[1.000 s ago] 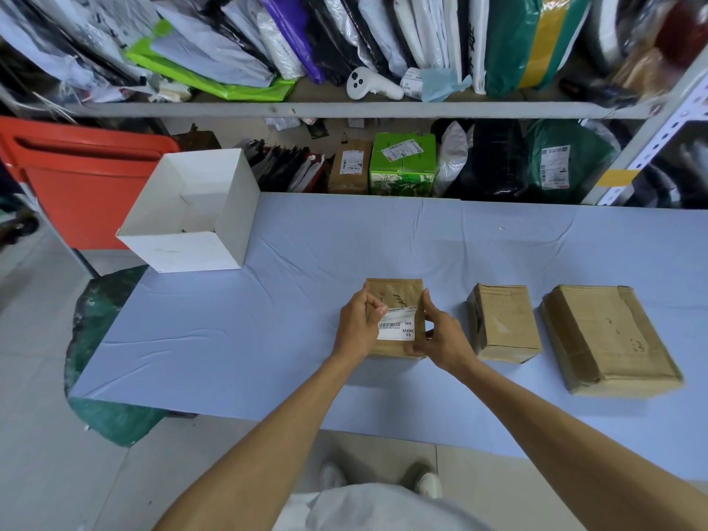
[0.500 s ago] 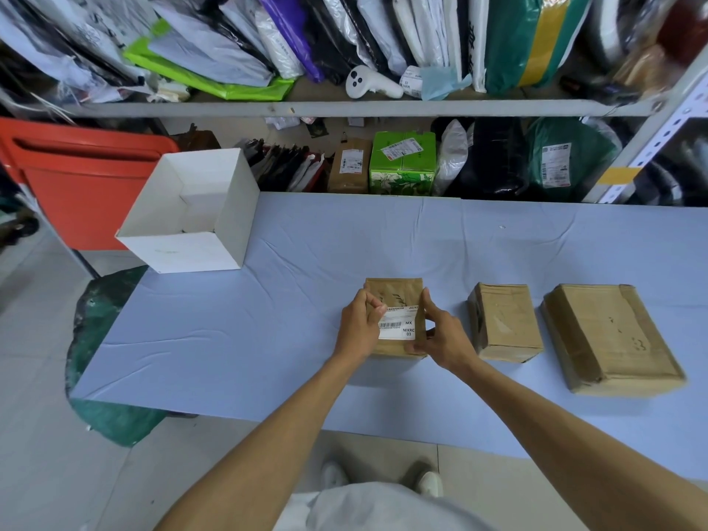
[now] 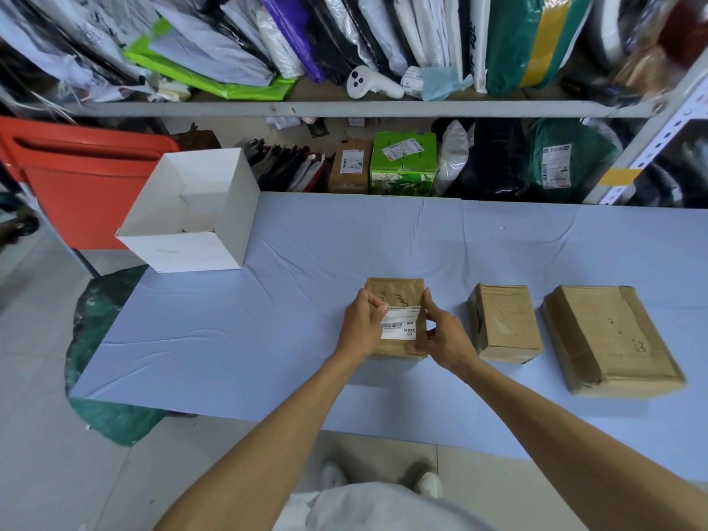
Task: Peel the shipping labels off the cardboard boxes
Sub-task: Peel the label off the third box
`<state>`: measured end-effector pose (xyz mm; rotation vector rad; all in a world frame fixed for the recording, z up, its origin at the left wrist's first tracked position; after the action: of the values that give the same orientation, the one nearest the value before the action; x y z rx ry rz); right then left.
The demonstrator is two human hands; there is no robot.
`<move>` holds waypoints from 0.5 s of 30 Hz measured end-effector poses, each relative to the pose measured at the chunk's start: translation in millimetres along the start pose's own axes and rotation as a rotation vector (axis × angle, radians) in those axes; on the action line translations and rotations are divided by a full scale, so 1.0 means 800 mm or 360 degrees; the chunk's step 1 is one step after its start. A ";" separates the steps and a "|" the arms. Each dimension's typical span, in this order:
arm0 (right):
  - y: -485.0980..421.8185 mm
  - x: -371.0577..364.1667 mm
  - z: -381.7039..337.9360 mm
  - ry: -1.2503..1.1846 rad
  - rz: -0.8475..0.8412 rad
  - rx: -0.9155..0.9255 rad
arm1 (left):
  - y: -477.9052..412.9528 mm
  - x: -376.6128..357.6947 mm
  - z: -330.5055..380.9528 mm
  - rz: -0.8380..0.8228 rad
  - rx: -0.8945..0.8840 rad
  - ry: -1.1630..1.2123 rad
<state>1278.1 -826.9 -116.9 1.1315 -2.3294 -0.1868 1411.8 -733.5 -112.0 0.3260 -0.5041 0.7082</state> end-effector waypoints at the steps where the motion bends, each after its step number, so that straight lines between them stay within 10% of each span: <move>1: 0.000 0.000 0.000 0.0005 -0.0002 0.0001 | 0.000 0.000 0.001 -0.0006 -0.0003 0.0002; 15: -0.001 0.004 0.001 0.0026 -0.0011 -0.0012 | -0.004 -0.002 0.003 0.0047 0.0030 0.0057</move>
<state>1276.6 -829.6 -116.7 1.1334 -2.3090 -0.1886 1412.5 -737.9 -111.4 0.3239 -0.4693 0.7466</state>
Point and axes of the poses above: each hand's wrist, its own y-axis away from the middle knuckle, its own x-axis out of the back of the hand, z = x × y, the point moved 3 cm from there along -y, towards the middle knuckle, and after that the axes turned 4 degrees about -y, right-handed, at the moved point
